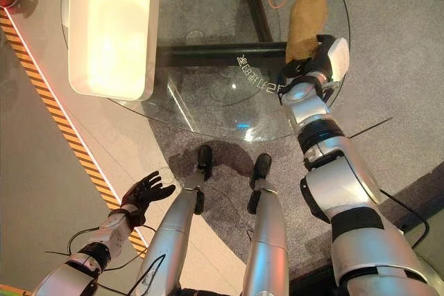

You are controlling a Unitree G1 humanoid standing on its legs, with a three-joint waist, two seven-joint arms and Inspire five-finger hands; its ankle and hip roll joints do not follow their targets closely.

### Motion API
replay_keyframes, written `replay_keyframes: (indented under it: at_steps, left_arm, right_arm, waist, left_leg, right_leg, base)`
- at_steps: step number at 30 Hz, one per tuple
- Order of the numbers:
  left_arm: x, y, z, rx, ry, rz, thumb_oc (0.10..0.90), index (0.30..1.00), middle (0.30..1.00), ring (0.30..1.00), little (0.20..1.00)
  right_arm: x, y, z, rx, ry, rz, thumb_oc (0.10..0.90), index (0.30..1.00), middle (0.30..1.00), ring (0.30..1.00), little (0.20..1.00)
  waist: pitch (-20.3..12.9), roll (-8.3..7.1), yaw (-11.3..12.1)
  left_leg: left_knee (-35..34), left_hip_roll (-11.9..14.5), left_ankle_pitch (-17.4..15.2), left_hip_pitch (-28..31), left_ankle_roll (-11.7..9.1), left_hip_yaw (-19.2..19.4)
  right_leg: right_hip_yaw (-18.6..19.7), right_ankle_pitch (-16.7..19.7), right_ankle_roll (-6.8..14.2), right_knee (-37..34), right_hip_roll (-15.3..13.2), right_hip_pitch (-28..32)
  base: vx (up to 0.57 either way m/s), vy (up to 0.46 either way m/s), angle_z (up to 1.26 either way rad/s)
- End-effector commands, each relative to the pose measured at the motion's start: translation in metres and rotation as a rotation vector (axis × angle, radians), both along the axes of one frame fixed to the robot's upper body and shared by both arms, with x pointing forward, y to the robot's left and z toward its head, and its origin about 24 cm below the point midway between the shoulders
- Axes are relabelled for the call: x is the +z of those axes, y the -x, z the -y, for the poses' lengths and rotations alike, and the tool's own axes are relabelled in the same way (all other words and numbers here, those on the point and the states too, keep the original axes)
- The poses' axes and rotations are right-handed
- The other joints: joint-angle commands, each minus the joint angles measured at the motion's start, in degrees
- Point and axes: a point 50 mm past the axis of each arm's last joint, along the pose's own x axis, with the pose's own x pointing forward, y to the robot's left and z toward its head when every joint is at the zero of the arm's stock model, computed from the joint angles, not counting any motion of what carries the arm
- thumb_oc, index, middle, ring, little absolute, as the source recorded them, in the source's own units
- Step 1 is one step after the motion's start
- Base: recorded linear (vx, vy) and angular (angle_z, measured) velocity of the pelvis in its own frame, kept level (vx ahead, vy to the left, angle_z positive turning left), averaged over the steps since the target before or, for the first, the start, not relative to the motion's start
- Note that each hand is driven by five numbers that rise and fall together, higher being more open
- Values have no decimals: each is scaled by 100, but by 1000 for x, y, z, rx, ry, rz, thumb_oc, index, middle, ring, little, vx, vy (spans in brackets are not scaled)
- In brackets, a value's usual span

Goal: Wipe the table with a cloth and put it in the basket.

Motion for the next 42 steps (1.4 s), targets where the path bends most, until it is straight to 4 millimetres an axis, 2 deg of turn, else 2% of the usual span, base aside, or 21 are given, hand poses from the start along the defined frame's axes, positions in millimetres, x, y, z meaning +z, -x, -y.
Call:
replay_keyframes:
  at_steps: [1, 10, 19, 26, 33, 35, 37, 42]
  left_arm:
    - [-17, 21, -1, 6, -2, -58, 800, 900, 900, 900, 900]
    - [-15, 19, 1, 6, 1, -53, 800, 900, 900, 900, 900]
    - [-15, 20, 0, 12, 3, -50, 800, 900, 900, 900, 900]
    - [-12, 16, 1, 5, -4, -41, 800, 900, 900, 900, 900]
    - [-11, 14, 7, -9, 2, -36, 800, 900, 900, 900, 900]
    - [-11, 13, 9, -12, 2, -36, 800, 900, 900, 900, 900]
    - [-11, 14, 12, -15, 3, -35, 800, 900, 900, 900, 900]
    - [-10, 13, 14, -17, 7, -29, 800, 900, 900, 900, 900]
  right_arm:
    - [22, 0, 6, 0, 67, 22, 100, 300, 300, 300, 200]
    - [20, -1, 6, 12, 93, -1, 100, 300, 300, 300, 200]
    - [25, -2, -1, 51, 125, 32, 100, 300, 300, 300, 200]
    - [32, -5, -30, 194, 261, 46, 100, 300, 300, 300, 200]
    - [38, -6, -71, 310, 417, 80, 100, 300, 300, 300, 200]
    - [39, -5, -75, 325, 436, 85, 100, 300, 300, 300, 200]
    - [38, -4, -93, 377, 521, 86, 100, 300, 300, 300, 200]
    - [32, -2, -115, 462, 641, 68, 100, 300, 300, 300, 200]
  waist:
    - [-130, 311, 69]
    - [-130, 318, 69]
    - [-130, 301, 74]
    - [-130, 291, 106]
    - [-130, 350, 147]
    - [-130, 360, 157]
    - [-130, 385, 186]
    - [-130, 417, 222]
  left_leg:
    - [363, -352, -408, -96, 200, 214]
    - [343, -336, -398, -112, 197, 235]
    - [241, -344, -364, -50, 185, 221]
    - [174, -357, -326, -39, 180, 208]
    - [150, -395, -290, -45, 169, 186]
    - [147, -400, -285, -46, 167, 182]
    - [92, -426, -260, -21, 164, 170]
    - [50, -446, -232, -4, 165, 166]
  right_leg:
    - [-385, 10, 15, -280, 193, 61]
    - [-397, 40, 30, -304, 184, 41]
    - [-414, 66, 48, -373, 203, 95]
    - [-466, 91, 57, -426, 187, 111]
    - [-479, 81, 59, -433, 157, 105]
    - [-482, 77, 60, -425, 152, 101]
    - [-497, 82, 64, -458, 145, 124]
    - [-519, 76, 78, -461, 126, 143]
  base:
    - [0, 0, 0]
    - [0, 0, 0]
    - [0, 0, 0]
    - [0, 0, 0]
    - [0, 0, 0]
    - [0, 0, 0]
    - [0, 0, 0]
    - [-1, 19, 5]
